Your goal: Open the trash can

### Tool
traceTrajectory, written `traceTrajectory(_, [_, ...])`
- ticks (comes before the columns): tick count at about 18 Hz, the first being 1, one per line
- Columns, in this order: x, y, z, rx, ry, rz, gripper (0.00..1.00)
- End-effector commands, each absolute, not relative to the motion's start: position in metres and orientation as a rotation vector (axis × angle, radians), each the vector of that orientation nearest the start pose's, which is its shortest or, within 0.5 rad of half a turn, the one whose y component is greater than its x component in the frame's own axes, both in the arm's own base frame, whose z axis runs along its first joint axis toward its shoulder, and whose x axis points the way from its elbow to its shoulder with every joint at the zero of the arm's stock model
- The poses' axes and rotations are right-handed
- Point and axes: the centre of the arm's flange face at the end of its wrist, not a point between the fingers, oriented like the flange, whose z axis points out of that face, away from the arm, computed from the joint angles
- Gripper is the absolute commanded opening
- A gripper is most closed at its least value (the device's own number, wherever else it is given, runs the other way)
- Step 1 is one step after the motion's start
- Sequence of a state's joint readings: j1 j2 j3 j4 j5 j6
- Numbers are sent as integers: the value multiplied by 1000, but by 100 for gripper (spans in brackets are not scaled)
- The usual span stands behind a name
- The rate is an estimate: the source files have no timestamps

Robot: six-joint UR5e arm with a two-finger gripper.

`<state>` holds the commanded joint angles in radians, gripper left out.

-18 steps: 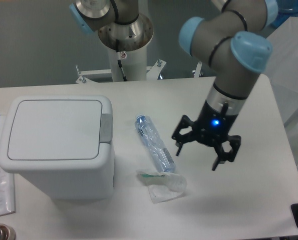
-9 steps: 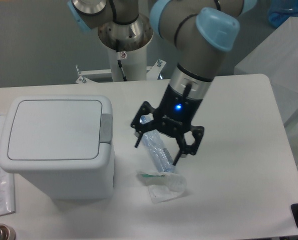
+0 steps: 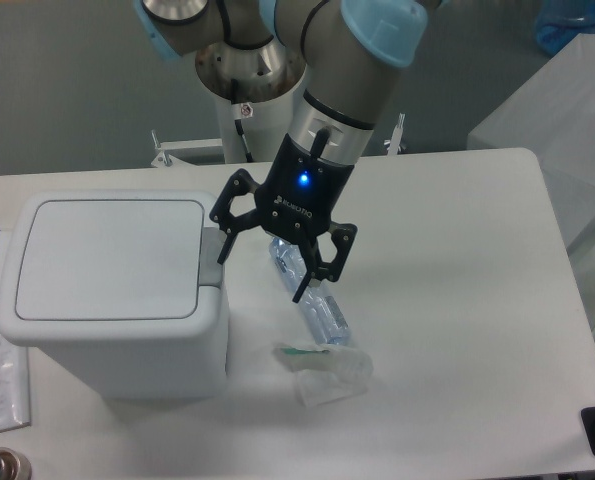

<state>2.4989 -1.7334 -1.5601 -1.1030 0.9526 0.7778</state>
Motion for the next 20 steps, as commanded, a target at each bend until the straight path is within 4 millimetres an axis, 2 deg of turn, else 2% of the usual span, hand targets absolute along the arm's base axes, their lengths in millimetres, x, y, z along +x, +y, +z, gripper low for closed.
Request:
traceTrajectory(13, [-344, 500, 465, -2481, -63, -236, 100])
traceTrajectory(18, [-344, 500, 466, -2481, -63, -236, 100])
traceTrajectory(20, [-346, 501, 473, -2474, -58, -223, 100])
